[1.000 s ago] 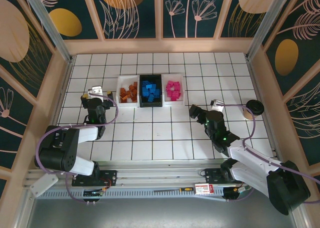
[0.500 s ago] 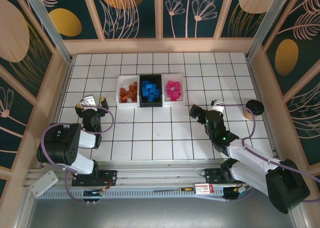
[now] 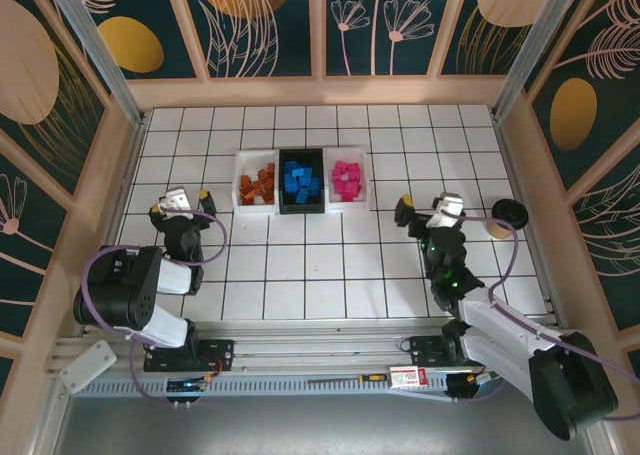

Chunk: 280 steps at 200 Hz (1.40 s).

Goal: Sort the legos into containers by color
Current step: Reset both arms

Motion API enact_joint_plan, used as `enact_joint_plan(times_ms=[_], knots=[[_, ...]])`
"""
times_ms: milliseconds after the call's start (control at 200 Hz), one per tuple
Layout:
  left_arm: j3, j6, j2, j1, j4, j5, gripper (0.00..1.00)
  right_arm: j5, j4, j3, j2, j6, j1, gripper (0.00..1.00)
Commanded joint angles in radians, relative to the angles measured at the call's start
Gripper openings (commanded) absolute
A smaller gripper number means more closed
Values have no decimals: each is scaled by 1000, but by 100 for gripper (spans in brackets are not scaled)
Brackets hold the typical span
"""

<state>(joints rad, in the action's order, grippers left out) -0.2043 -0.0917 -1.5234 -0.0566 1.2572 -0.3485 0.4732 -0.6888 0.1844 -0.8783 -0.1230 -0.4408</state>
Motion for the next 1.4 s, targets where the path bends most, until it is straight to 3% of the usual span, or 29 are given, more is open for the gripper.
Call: enact_joint_plan(times_ms=[0,120,245,315,546,616,821,921,1396], knots=[[-14,-21,3,9,52,-4,99,36,-220,-20,-59,161,96,99],[-12,-21,3,9,53,-4,99,-30,-269,3,-215,176,200,99],[-12,-22,4,9,54,-4,99,-174,-530,-33,-366,192,276,99],[-12,-21,5,9,55,-3,99,-225,-541,-8,-444,216,303,99],[-12,-21,3,9,54,-3,99,-384,-797,-25,-710,117,439,99],[-13,-20,2,9,53,-3,99,-431,-662,18,-684,81,473,99],[-18,-22,-1,10,47,-5,99,-439,-685,14,-692,85,477,99],[-16,-22,2,9,49,-4,99,-284,-731,-8,-694,67,448,99],[-14,-20,3,9,53,-3,99,-302,-716,1,-695,82,443,99]])
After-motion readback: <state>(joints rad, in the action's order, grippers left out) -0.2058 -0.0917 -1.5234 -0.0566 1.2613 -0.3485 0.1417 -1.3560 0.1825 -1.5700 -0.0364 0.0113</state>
